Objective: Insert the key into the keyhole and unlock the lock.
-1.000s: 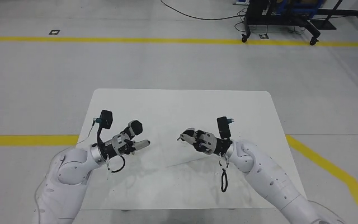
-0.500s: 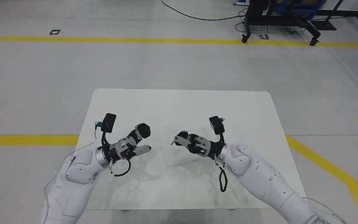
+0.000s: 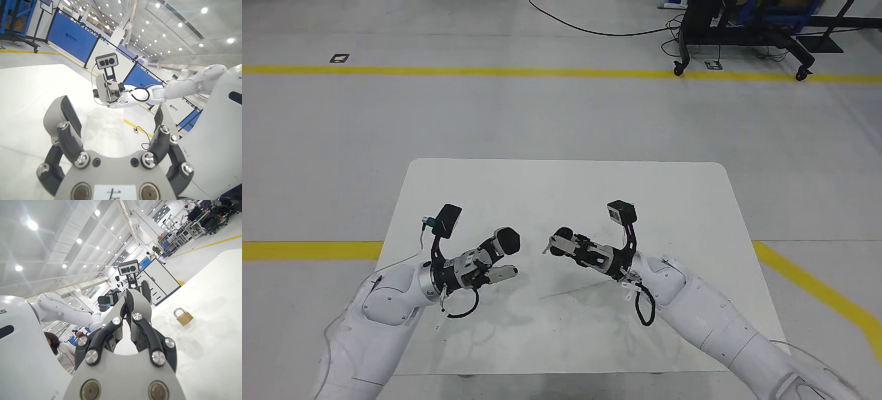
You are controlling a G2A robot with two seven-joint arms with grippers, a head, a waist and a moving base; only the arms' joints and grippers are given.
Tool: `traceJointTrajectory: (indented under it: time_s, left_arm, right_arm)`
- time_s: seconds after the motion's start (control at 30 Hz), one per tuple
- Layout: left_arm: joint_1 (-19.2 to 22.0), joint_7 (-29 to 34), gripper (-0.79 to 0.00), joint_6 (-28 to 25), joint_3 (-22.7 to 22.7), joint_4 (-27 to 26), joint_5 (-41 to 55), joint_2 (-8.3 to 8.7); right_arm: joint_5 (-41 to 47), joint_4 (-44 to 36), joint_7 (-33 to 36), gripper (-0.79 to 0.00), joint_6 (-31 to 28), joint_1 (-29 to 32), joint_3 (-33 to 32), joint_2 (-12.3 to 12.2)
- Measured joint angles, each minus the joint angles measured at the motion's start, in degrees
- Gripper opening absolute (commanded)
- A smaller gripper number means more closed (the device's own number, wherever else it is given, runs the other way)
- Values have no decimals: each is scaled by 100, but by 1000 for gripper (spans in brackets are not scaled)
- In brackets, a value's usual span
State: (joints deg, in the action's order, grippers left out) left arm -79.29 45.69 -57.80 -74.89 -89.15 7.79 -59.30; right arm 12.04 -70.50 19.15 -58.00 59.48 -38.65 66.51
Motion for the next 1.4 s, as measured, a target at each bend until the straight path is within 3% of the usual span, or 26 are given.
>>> traceJointTrajectory:
  time_s: [0.13,0.37,0.63,0.93,1.17,1.33,1.4]
  left_arm:
    - [15,-10,-280,206,124,-7,-76,7]
    - [85,-33,-449,432,277,54,78,18]
    - [242,-12,-477,658,425,215,356,22]
    - [357,-43,-591,783,545,292,264,19]
    - [428,-16,-613,759,653,331,238,17]
    - [469,13,-785,717,694,360,219,24]
    - [483,11,-785,723,705,379,195,27]
  right_arm:
    - [22,145,101,-785,0,-105,49,96]
    - [-158,140,167,-785,0,-140,-15,197]
    - [-408,104,170,-785,0,-80,-134,279]
    - [-464,174,254,-785,0,-59,-245,351]
    - [-617,263,190,-785,0,-67,-342,405]
    - [-737,286,155,-785,0,-43,-403,435]
    - [-773,292,155,-785,0,-39,-418,445]
